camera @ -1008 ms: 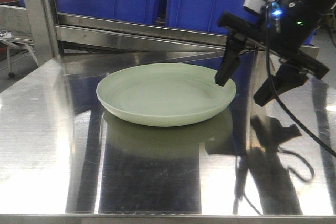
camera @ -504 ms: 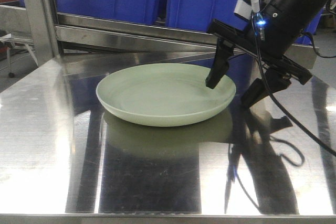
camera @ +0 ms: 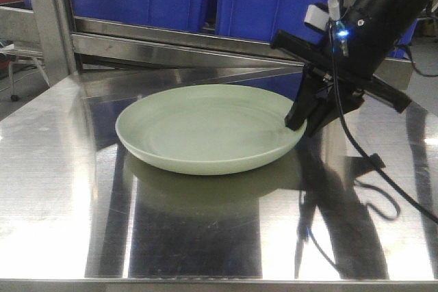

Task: Place green plate on second shelf with right arm
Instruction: 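Close the right gripper on the plate rim and lift it upright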

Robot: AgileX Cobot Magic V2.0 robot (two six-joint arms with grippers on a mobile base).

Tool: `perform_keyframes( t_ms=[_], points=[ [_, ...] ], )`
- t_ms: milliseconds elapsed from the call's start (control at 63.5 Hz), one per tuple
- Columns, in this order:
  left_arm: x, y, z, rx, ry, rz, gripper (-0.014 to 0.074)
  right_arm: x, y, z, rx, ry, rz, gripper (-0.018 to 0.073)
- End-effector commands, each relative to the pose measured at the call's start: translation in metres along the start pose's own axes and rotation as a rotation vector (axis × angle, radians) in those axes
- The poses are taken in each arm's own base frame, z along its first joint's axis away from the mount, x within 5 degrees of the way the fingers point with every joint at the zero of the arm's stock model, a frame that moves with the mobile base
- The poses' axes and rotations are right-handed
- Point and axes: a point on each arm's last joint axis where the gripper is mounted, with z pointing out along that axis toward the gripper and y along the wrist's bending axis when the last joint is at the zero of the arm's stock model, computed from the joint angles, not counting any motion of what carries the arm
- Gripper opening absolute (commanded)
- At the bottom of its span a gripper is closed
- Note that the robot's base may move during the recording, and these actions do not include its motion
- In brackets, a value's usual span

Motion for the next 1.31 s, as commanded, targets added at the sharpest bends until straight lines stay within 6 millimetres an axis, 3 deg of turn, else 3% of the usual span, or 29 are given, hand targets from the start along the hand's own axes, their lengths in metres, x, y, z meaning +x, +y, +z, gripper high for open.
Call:
perform_keyframes(
  t_ms=[0, 283, 409, 646, 787, 992, 1118, 1291],
  points=[
    [0.005, 0.000, -0.001, 0.001, -0.061, -0.008, 0.0130, -0.002, 0.025, -0.053, -0.057, -0.148, -0.089, 0.0053],
    [0.005, 0.000, -0.001, 0.001, -0.061, -0.008, 0.0130, 0.032, 0.057, -0.171, -0.074, -0.506, -0.288, 0.0053],
    [0.005, 0.000, -0.001, 0.001, -0.061, -0.008, 0.0130, 0.067, 0.069, -0.230, -0.128, -0.679, -0.353, 0.0053],
    [0.005, 0.000, -0.001, 0.001, -0.061, -0.008, 0.0130, 0.138, 0.070, -0.304, -0.150, -0.885, -0.468, 0.0053],
    [0.005, 0.000, -0.001, 0.001, -0.061, -0.008, 0.0130, 0.183, 0.057, -0.323, -0.125, -0.932, -0.516, 0.0053],
    [0.005, 0.000, -0.001, 0.001, -0.061, -0.008, 0.0130, 0.240, 0.026, -0.323, -0.030, -0.974, -0.584, 0.0053],
    [0.005, 0.000, -0.001, 0.001, -0.061, -0.008, 0.0130, 0.259, 0.007, -0.323, 0.078, -1.046, -0.617, 0.0053],
    [0.005, 0.000, -0.001, 0.001, -0.061, -0.008, 0.0130, 0.257, -0.008, -0.318, 0.234, -1.129, -0.656, 0.0053]
  ],
)
